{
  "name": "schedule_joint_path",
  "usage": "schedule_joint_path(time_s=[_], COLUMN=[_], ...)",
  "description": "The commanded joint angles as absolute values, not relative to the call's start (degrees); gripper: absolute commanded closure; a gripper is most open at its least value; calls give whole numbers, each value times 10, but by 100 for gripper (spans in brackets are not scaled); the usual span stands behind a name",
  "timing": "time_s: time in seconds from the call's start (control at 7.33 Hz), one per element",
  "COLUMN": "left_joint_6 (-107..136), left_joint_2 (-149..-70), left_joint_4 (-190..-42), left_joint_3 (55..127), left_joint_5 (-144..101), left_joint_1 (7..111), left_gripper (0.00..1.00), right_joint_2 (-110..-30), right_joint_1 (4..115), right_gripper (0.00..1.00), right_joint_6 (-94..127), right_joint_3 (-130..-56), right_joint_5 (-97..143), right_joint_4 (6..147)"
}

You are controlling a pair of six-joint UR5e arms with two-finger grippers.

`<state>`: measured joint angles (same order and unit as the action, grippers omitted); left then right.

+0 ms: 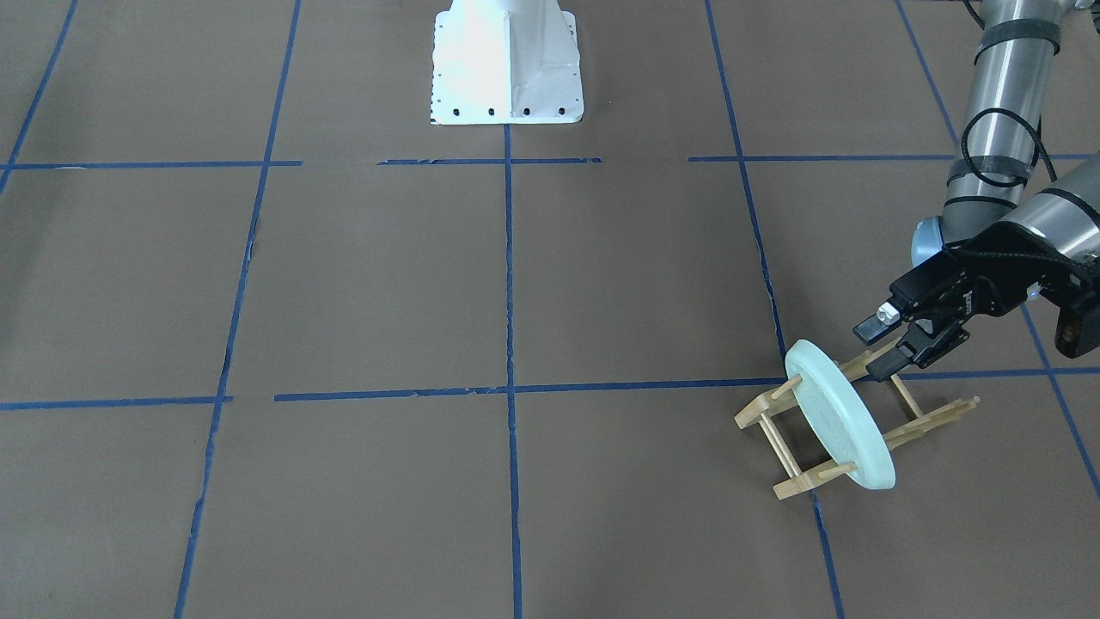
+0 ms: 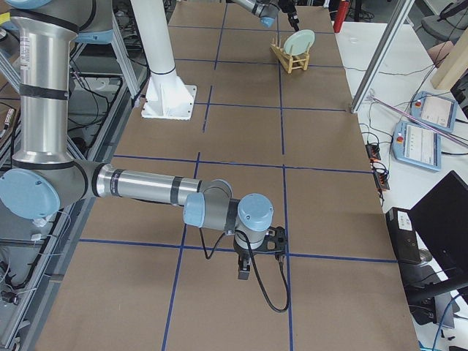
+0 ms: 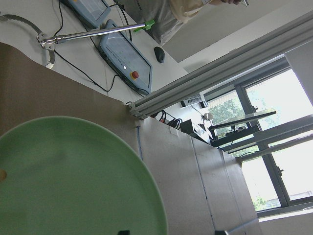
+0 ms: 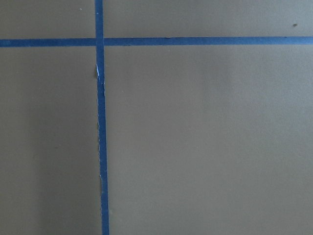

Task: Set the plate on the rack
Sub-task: 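Open the left gripper and withdraw it from the plate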

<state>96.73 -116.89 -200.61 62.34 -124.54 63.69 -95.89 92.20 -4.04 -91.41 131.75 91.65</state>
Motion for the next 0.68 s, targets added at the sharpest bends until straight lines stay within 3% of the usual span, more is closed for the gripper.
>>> schedule_joint_path(time_s=[0.0, 0.55], left_joint_6=[970, 934], left_joint_2=[-1167, -1102], left_joint_4=[-2004, -1872], left_joint_3=[643, 765], left_joint_5=[-1246, -1223], left_joint_1=[640, 659], left_gripper=[0, 0], right_joint_2=[-959, -959], right_joint_1=[922, 922], right_gripper=[0, 0], right_joint_6=[-40, -40], right_joint_3=[-914, -914], right_joint_5=[1317, 1317], right_joint_4=[916, 916])
